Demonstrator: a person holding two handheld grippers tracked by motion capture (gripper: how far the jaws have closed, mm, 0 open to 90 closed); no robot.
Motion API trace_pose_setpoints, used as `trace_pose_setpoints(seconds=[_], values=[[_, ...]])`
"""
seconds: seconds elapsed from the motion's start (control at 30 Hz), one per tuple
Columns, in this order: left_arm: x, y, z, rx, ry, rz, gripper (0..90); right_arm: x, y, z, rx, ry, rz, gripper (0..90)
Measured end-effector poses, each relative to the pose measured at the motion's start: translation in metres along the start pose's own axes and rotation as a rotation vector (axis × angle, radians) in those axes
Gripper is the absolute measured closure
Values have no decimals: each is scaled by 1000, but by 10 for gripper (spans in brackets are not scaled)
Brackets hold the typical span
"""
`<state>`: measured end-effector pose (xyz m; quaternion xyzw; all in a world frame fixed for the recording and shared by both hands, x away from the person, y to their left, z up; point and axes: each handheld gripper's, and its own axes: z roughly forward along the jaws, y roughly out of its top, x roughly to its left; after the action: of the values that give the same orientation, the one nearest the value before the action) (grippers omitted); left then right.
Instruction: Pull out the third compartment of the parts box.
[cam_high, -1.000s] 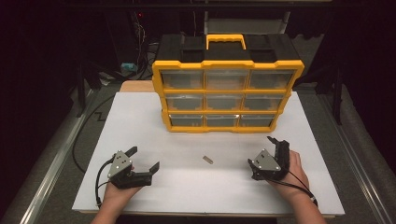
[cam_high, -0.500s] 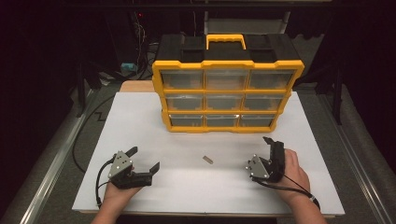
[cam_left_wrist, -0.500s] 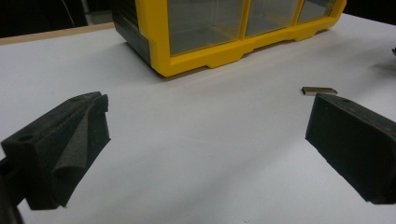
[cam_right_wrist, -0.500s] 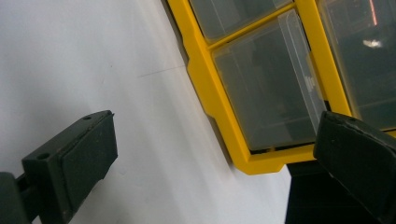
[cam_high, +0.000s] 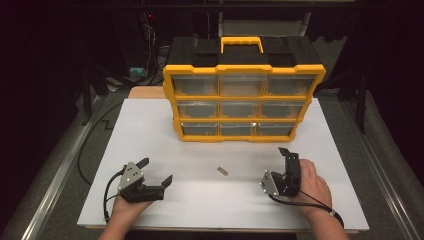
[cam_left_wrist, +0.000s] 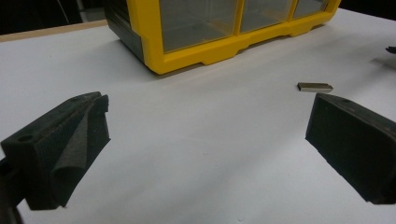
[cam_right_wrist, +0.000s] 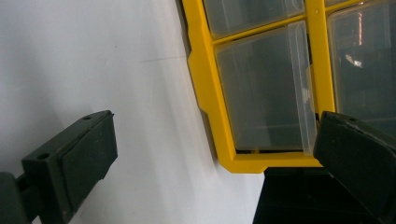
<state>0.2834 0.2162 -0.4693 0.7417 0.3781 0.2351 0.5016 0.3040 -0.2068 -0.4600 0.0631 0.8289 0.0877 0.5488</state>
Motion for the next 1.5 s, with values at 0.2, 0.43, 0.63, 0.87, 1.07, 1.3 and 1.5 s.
trace_pose_setpoints(seconds=[0.2,0.43,0.63,0.87,1.07,1.3,1.5], values=[[-1,0,3,9,0,6,3,1,0,1,24,-10,-46,1],[0,-1,7,20,-8,3,3,3,1,4,55,-28,-89,12],[1,-1,10,26,-27,-10,5,3,4,7,70,-37,-89,54],[2,1,10,13,-38,-3,5,5,10,10,62,-72,-87,152],[1,1,10,-6,-25,-9,5,-1,16,13,52,-111,-85,204],[0,2,11,-3,-28,-9,5,-11,24,14,39,-141,-79,253],[-1,2,12,8,-31,0,5,-21,29,12,28,-162,-82,277]])
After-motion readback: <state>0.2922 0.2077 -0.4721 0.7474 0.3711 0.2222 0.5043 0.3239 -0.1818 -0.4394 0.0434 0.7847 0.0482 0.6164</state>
